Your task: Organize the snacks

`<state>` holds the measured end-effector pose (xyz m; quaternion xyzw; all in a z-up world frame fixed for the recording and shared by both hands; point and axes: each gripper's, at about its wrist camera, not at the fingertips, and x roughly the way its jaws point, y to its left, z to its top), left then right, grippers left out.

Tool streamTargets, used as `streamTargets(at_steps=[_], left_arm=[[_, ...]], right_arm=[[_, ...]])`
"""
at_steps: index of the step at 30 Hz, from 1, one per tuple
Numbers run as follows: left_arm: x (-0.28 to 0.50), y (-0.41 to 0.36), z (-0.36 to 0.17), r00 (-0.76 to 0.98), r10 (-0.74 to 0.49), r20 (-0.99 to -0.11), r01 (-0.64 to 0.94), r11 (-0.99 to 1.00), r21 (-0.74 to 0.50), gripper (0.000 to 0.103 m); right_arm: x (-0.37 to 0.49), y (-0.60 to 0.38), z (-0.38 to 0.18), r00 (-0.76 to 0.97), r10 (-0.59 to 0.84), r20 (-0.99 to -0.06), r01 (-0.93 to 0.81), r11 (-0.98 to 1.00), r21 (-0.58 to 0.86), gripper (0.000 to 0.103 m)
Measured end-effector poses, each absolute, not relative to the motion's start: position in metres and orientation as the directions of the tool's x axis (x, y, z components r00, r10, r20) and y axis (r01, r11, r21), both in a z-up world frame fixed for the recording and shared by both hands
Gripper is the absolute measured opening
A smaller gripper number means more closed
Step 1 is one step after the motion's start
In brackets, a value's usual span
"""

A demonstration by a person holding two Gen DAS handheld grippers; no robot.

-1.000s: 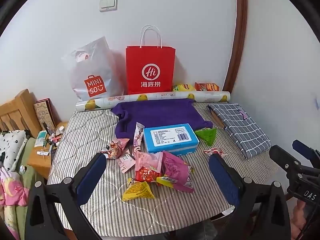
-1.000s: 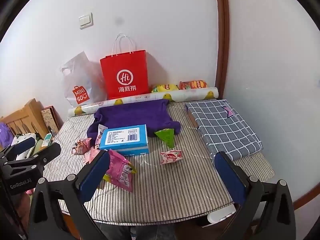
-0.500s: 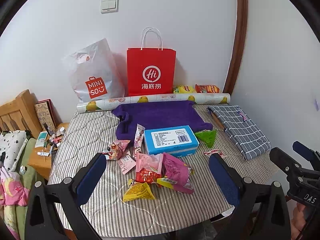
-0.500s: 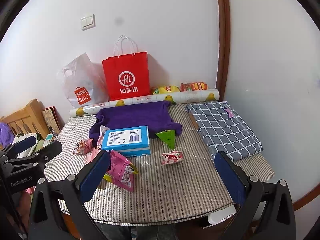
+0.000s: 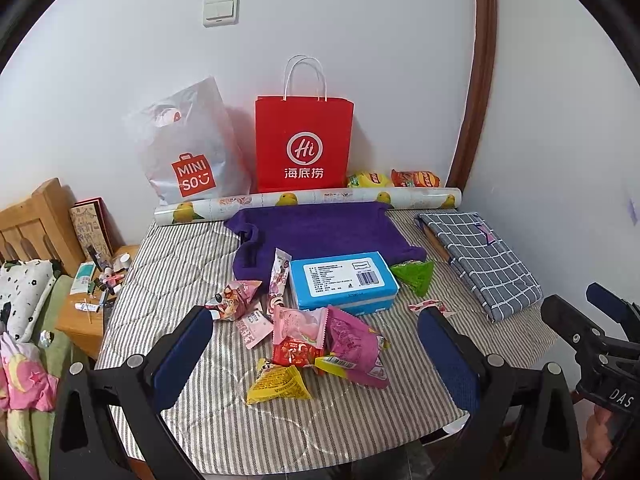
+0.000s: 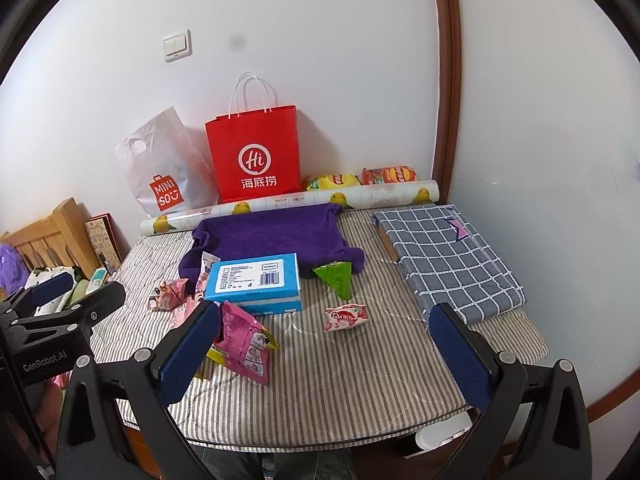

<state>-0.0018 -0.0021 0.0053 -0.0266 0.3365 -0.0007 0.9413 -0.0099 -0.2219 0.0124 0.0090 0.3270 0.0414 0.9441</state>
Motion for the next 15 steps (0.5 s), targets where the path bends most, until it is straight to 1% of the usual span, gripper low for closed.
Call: streamTargets(at_steps=[15], left_arm=[[-0.0016, 0.0031, 0.007, 0.777, -0.017, -0.63, -0.022, 0.998, -0.054, 0.103]], right_arm=[[-0.0094, -0.2214, 0.0122, 0.782, 0.083, -0.618, -0.074, 0.996, 0.04, 0.103]])
